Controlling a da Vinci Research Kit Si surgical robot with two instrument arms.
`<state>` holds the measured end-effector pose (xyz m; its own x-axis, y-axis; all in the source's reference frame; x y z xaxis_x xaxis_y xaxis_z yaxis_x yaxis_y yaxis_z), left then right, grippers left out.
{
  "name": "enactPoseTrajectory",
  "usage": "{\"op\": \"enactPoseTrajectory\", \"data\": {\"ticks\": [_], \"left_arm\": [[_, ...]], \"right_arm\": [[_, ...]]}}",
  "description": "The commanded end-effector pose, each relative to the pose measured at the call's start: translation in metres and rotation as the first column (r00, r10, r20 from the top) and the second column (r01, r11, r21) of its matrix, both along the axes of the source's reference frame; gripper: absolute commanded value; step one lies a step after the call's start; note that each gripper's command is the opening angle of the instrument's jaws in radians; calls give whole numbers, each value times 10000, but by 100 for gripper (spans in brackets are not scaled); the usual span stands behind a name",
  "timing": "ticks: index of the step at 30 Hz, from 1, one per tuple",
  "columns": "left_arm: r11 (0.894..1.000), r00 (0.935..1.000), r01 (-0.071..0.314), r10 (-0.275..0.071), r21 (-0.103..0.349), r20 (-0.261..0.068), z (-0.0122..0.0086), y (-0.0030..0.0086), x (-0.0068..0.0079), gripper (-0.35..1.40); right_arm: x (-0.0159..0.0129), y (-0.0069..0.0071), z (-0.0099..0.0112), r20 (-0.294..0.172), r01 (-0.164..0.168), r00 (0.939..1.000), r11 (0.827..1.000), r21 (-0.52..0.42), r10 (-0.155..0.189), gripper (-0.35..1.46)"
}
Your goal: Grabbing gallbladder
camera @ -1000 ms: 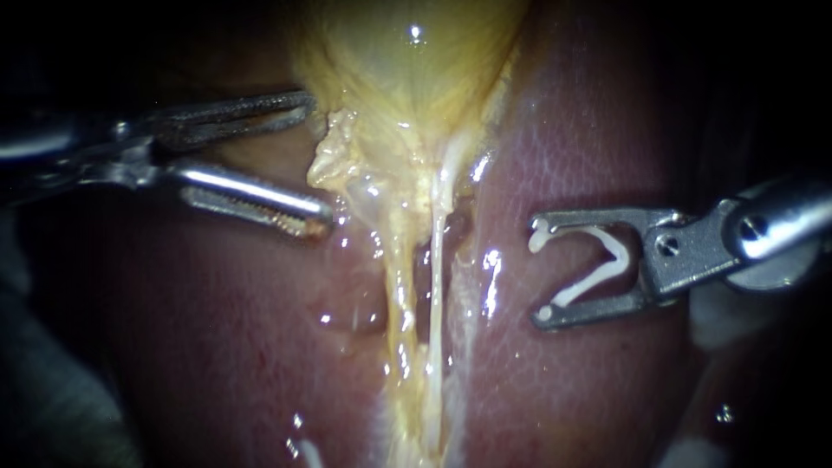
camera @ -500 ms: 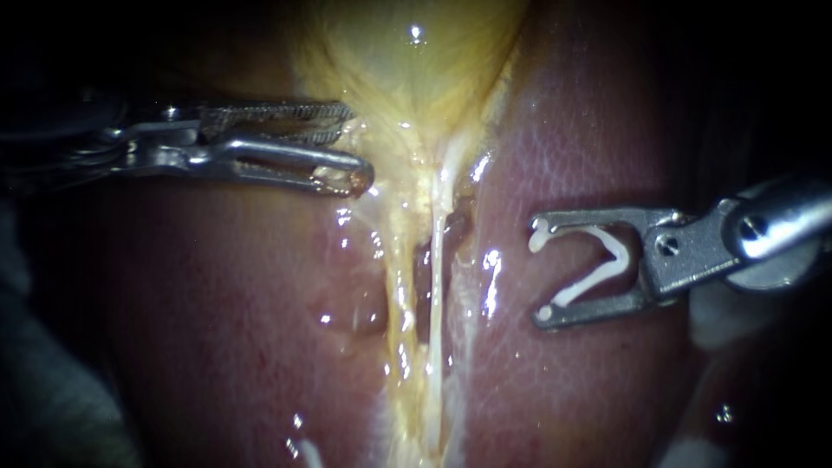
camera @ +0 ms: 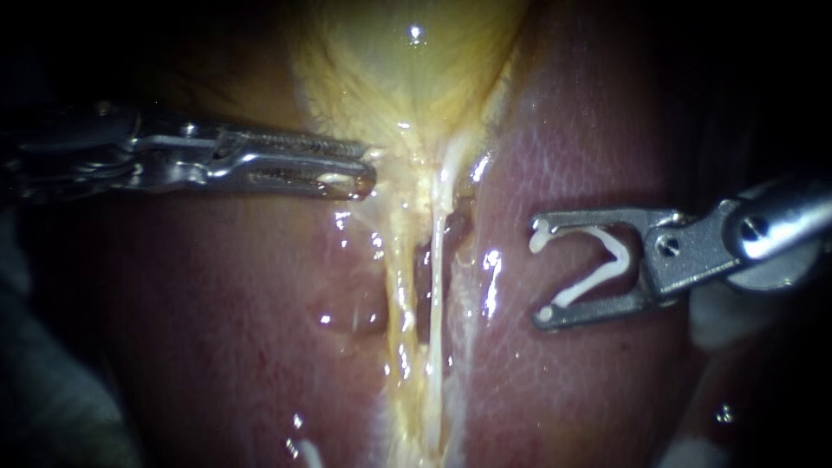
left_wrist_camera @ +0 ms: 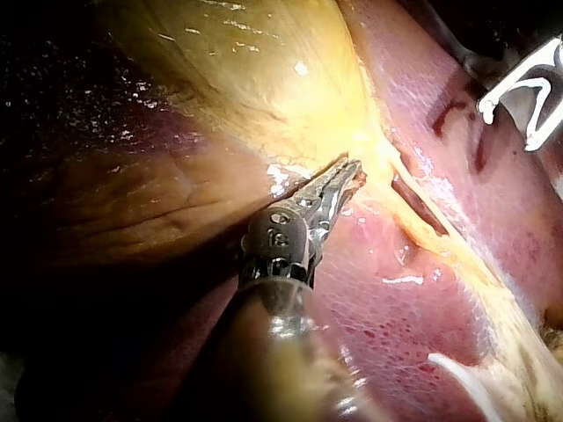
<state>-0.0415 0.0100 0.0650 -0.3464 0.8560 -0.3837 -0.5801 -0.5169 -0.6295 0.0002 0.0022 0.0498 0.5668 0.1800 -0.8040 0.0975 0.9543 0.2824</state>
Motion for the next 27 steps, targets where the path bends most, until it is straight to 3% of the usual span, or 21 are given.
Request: {"op": "enactPoseTrajectory", "data": {"ticks": [1, 2, 6, 15, 19, 27], "left_arm": [[10000, 10000, -28, 28, 22, -45, 0, 0, 0, 2], [10000, 10000, -13, 14, 85, -94, 0, 0, 0, 0], [9998, 9996, -134, 137, 122, -233, -4, 0, 1, -35], [9991, 9991, -178, 192, 385, -369, -46, 11, 0, -35], [9990, 9991, -116, 133, 425, -403, -70, 20, 10, -35], [9990, 9993, 373, -373, 241, -25, -121, 45, 34, -35]], "right_arm": [[0, 0, 0, -1, 0, 10000, 10000, 0, 0, 50], [0, 0, 0, -1, 0, 10000, 10000, 0, 0, 50], [0, 0, 0, -2, 1, 10000, 10000, 0, -1, 50], [0, 0, 0, -2, 2, 10000, 10000, 1, -2, 50], [0, 0, 0, -2, 2, 10000, 10000, 1, -2, 50], [0, 0, 0, -2, 1, 10000, 10000, 1, -1, 50]]}}
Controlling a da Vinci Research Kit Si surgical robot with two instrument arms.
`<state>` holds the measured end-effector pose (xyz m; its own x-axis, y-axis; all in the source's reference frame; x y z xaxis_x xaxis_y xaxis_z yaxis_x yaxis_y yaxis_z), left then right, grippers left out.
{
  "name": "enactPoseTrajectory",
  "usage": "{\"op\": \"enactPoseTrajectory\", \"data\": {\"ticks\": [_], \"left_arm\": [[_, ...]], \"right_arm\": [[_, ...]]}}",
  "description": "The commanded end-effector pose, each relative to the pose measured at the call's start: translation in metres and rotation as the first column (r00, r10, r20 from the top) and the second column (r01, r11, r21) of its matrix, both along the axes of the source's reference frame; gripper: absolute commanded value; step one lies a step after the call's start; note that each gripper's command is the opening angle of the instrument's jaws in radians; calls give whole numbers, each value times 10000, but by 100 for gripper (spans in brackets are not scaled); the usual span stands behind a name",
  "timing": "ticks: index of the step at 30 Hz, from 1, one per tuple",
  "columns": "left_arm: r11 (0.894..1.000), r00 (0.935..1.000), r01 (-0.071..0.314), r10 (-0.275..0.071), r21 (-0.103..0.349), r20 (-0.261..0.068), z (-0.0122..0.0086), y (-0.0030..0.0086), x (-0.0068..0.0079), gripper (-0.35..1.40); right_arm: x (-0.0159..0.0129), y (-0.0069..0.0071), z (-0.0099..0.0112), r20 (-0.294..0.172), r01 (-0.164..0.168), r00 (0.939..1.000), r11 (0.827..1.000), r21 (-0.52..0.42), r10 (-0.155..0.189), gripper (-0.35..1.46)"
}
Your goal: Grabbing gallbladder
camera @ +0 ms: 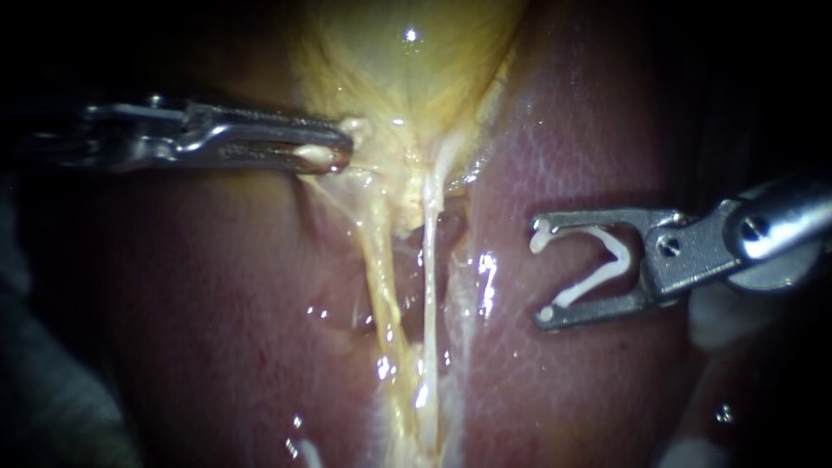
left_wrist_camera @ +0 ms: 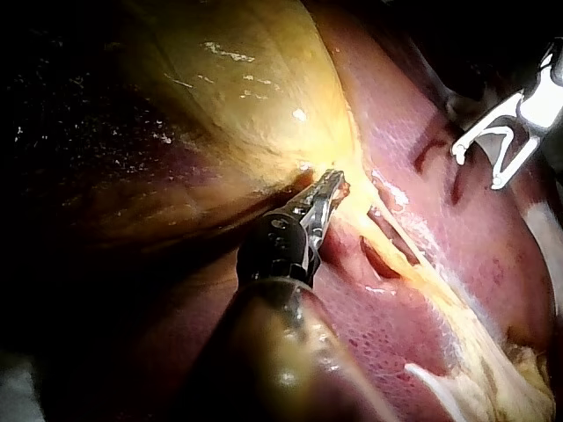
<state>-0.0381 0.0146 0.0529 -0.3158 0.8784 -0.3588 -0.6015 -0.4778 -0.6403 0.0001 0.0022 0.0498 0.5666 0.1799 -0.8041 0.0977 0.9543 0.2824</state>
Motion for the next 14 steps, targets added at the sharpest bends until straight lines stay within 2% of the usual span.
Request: {"op": "enactPoseTrajectory", "data": {"ticks": [1, 5, 14], "left_arm": [[10000, 10000, -3, 3, -70, 35, -4, 2, 3, -35], [9999, 10000, 5, -5, -138, 12, -9, 6, 8, -35], [9998, 10000, 14, -14, -196, -25, -7, 5, 4, -35]], "right_arm": [[0, 0, 0, 0, 0, 10000, 10000, 1, 0, 50], [0, 0, 0, 1, -1, 10000, 10000, 1, 1, 50], [1, 0, 0, 3, -5, 10000, 10000, 1, 5, 50]]}}
